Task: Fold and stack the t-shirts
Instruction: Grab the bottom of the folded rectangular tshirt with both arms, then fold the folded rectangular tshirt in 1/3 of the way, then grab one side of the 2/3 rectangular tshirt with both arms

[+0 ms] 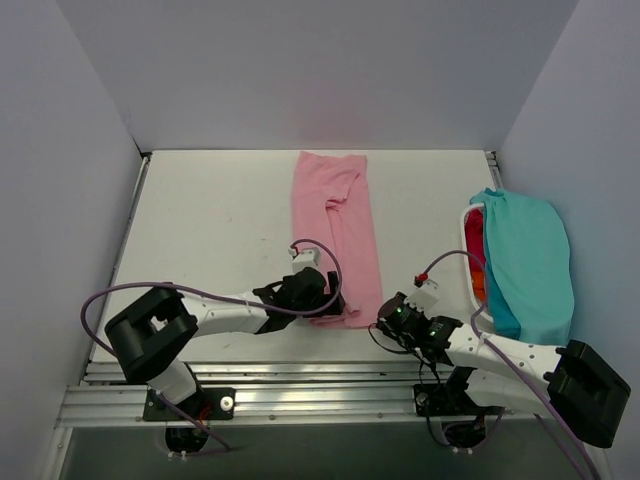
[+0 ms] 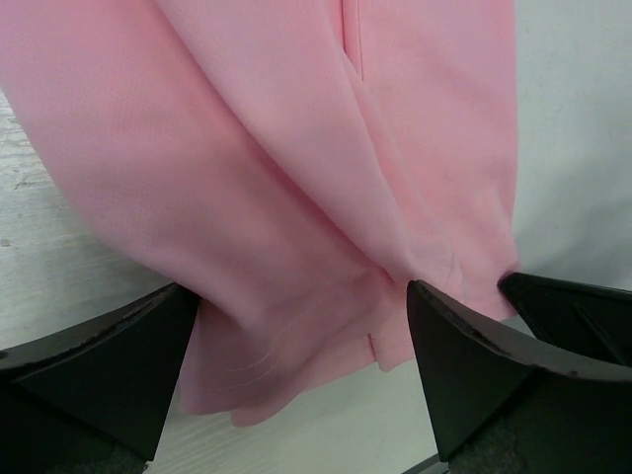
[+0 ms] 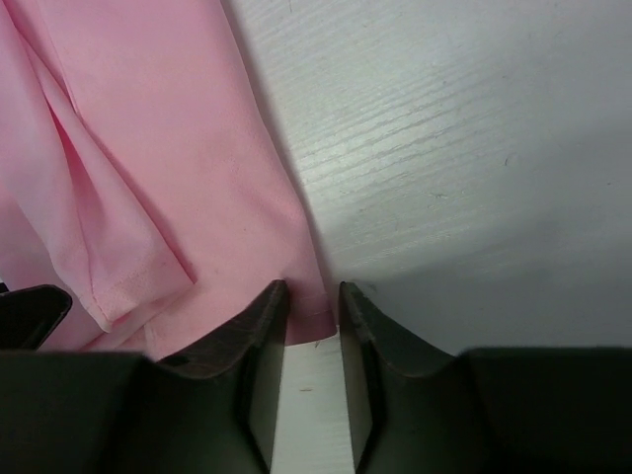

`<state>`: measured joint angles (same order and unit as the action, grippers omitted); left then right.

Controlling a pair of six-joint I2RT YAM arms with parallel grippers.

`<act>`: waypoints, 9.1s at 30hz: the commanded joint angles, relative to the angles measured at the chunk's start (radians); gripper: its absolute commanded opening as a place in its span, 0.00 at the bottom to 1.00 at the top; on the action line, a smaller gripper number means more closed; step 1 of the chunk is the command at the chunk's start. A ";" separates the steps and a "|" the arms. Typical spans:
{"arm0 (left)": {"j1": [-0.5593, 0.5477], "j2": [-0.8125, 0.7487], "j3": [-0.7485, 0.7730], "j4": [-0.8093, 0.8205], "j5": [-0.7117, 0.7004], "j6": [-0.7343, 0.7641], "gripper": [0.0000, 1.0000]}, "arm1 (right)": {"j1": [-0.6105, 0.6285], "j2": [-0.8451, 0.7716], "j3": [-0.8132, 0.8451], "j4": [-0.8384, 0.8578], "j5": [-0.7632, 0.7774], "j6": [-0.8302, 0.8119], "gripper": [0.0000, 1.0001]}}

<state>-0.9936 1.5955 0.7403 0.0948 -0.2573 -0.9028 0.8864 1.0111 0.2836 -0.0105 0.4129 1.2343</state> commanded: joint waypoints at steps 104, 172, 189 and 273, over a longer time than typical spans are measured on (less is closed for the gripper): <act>-0.172 -0.197 -0.122 -0.162 -0.105 -0.133 0.03 | 0.057 0.055 -0.006 0.026 0.063 0.024 0.43; -0.021 -0.546 0.163 -0.552 -0.220 0.071 0.02 | 0.186 0.067 0.462 -0.279 0.313 -0.077 0.00; 0.252 -0.456 0.172 -0.397 0.029 0.157 0.02 | -0.001 0.248 0.585 -0.145 0.227 -0.249 0.00; 0.669 0.032 -0.113 0.126 0.551 0.116 0.94 | -0.190 0.652 0.440 0.261 0.055 -0.222 0.00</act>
<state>-0.2878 1.6585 0.6769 0.3416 0.3412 -0.7929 0.6937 1.6817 0.7422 0.2886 0.4309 1.0035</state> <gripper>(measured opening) 0.938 0.007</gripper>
